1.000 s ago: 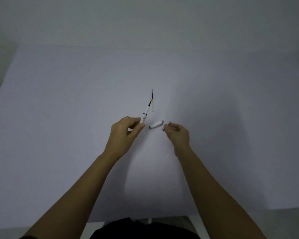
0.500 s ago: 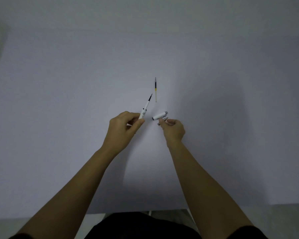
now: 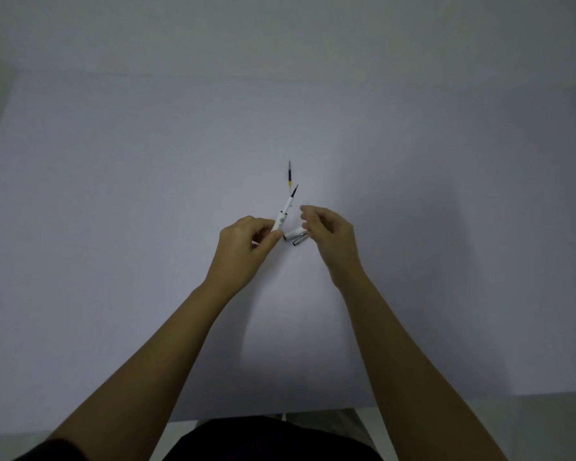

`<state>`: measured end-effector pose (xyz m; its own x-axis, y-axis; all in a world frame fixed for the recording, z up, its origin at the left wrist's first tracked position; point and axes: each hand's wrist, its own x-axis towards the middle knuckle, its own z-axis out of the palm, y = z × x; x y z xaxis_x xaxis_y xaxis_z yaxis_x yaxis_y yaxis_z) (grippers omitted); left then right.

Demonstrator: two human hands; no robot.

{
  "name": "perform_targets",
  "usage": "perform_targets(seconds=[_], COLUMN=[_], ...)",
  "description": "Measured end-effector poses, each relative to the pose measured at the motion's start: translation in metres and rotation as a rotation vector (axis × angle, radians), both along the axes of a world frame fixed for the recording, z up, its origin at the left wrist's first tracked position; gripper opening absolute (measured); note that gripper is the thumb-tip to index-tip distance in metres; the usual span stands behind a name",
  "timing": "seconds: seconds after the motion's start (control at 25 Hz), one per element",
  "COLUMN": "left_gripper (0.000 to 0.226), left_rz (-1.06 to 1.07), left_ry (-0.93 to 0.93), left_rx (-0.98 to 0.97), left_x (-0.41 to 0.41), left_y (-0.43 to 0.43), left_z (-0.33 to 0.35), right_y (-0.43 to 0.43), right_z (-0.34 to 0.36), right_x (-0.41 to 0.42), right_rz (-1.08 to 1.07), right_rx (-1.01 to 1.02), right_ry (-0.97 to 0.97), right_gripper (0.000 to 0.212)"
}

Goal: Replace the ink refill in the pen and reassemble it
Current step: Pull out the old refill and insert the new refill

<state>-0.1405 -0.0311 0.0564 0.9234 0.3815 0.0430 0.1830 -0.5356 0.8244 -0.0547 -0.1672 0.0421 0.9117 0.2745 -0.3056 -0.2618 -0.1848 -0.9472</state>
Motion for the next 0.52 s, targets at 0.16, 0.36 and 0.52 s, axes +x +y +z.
perform_targets(seconds=[0.16,0.36,0.52], left_gripper=[0.012,0.013,0.013], left_rz=[-0.017,-0.035,-0.035], left_ry=[-0.003,-0.022,0.035], left_rx=[0.029,0.078,0.119], left_x=[0.010,0.015,0.019], left_y=[-0.007,-0.006,0.001], left_z=[0.006,0.011,0.004], right_y=[0.002,0.011,0.027], right_z=[0.035,0.041,0.035], right_x=[0.016,0.037,0.063], right_rz=[0.183,0.176,-0.004], right_rx=[0.049,0.073,0.304], right_ry=[-0.105,-0.021,0.110], right_gripper=[0.014,0.011,0.011])
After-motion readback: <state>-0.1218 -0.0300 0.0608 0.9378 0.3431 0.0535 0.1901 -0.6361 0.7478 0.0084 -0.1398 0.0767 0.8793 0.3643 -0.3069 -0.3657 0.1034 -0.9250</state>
